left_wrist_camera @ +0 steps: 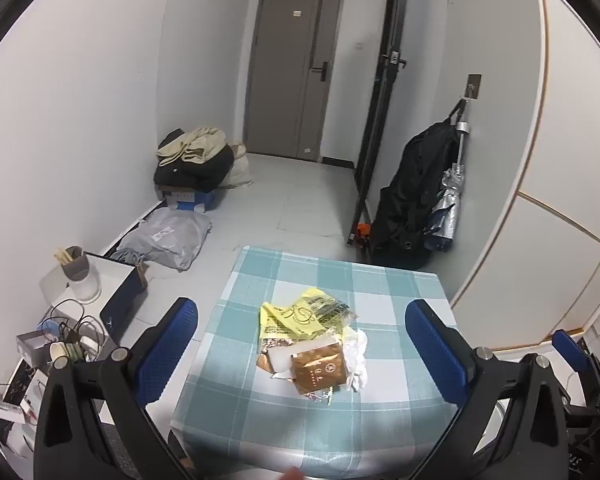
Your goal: Collect trash
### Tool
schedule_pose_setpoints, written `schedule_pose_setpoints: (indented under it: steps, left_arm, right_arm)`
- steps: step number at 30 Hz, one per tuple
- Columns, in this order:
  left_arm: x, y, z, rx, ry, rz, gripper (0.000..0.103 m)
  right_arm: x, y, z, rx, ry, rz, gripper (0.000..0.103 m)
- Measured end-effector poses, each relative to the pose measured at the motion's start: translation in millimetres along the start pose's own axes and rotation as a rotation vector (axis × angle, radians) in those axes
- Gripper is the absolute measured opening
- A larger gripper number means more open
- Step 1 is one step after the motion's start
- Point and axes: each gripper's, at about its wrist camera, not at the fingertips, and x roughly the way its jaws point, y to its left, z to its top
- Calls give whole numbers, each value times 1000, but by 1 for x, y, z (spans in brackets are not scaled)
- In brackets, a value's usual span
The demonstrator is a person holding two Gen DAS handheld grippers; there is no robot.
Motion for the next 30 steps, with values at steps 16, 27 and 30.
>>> schedule_pose_setpoints:
  steps: [16, 27, 30]
  left_arm:
    - [3, 8, -4, -21, 14, 16, 102]
    - [7, 9, -4, -15, 28, 9, 102]
    - [7, 10, -4, -19, 28, 4, 102]
  right_arm:
    - [-3, 1, -1, 0, 9, -8, 103]
    - [0, 1, -2, 17, 16, -11, 103]
    - [-1, 1, -3, 15, 12, -11, 103]
